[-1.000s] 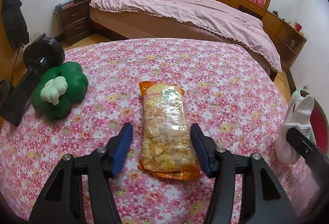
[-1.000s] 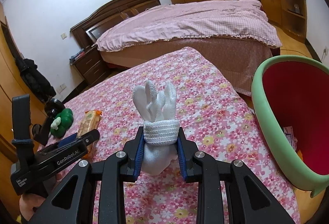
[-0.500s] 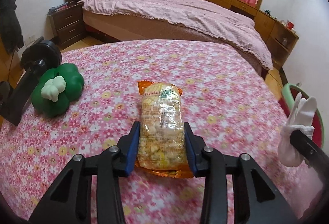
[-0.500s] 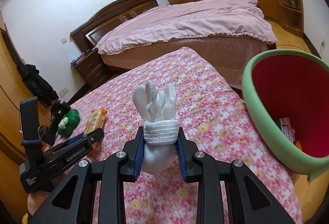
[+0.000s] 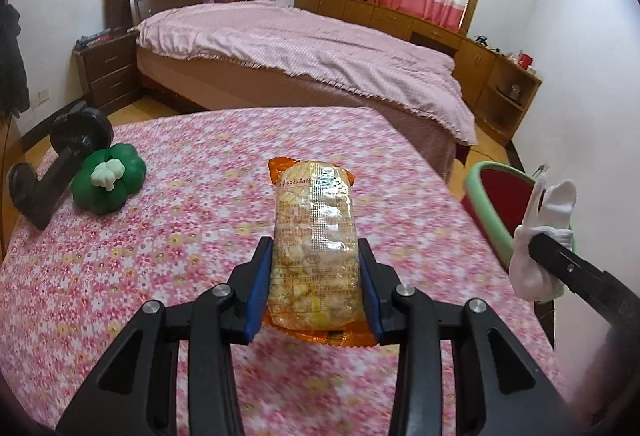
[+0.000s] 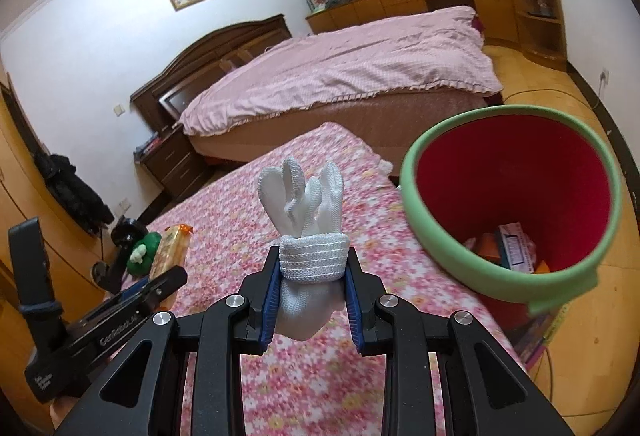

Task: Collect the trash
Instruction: 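Carry the snack bag and cloth bunny with both grippers over the bucket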

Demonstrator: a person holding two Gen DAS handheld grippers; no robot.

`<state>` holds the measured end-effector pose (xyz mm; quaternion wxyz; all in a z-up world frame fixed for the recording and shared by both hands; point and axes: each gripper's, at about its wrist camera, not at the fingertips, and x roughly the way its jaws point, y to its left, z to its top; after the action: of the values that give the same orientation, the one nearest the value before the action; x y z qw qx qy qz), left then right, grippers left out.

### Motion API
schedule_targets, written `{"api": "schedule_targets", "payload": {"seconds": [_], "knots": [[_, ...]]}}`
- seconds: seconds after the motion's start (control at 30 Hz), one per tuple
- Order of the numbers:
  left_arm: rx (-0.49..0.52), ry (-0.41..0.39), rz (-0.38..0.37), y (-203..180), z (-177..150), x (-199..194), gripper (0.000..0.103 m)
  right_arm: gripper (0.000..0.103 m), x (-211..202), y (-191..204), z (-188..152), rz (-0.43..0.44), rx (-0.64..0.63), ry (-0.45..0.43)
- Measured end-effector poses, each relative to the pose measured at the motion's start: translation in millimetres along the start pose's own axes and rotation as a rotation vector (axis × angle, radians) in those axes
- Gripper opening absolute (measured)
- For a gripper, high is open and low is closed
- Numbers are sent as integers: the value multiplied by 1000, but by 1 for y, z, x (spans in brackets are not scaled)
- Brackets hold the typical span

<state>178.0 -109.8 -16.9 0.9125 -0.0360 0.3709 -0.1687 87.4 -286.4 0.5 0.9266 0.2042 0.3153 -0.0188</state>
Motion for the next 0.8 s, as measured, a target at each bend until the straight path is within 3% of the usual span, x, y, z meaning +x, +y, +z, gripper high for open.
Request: {"api": "schedule_targets", "payload": {"seconds": [0.43,0.8], "knots": [[73,-54,-85,-61,4,-43,41,29,-56,-38,7,-20,65,-84],[144,-17,-155,-119,8,-21,41,29,-76,-87,17,-73,151,-127]]}}
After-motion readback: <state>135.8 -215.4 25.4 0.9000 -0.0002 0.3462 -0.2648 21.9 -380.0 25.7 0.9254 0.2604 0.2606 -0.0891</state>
